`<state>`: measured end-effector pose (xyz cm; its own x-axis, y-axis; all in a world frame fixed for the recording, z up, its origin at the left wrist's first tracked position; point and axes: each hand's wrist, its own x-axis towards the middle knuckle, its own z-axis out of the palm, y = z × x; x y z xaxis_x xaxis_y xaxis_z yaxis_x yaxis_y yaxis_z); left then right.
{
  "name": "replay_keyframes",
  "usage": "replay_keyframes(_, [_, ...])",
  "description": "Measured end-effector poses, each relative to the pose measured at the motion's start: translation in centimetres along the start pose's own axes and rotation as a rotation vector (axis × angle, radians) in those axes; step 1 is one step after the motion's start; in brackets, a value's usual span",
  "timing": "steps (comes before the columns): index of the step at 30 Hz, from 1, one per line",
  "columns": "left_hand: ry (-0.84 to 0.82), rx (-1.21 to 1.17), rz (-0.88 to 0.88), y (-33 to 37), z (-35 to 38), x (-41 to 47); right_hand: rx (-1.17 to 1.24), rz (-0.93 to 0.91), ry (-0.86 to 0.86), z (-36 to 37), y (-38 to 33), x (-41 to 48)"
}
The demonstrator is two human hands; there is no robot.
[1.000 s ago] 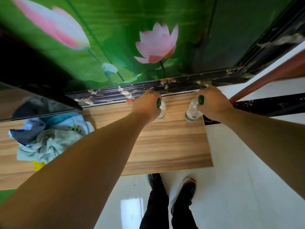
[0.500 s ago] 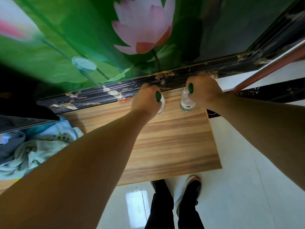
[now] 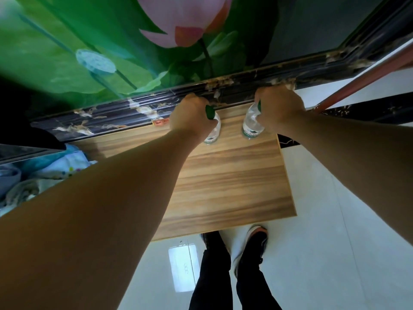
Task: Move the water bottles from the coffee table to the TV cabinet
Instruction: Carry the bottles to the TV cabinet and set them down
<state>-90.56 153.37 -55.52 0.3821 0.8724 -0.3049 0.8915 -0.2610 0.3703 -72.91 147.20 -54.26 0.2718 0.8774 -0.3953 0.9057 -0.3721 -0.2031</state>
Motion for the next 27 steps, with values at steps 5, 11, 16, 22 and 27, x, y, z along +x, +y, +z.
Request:
replay_keyframes(5, [-0.037, 0.041, 0.001, 0.2, 0.1, -0.3, -0.086, -0.007, -0.027, -0.7, -0.2, -0.4])
replay_keyframes(11, [-0.015, 0.072, 0.029, 1.4, -2.0, -2.2, -0.076, 0.011, -0.050, -4.2, 0.1, -2.3])
replay_keyframes(16, [0.063, -0.019, 0.092, 4.6, -6.1, -4.3, 0.012, 0.042, -0.028, -9.1, -0.1, -5.3])
replay_keyframes(22, [0.076, -0.112, 0.086, 8.5, -10.5, -9.5, 0.133, 0.038, -0.010, -13.8, -1.3, -10.9])
replay_keyframes(27, [0.130, -0.144, 0.134, 12.9, -16.1, -11.8, 0.183, 0.033, 0.058, -21.6, -0.7, -14.0])
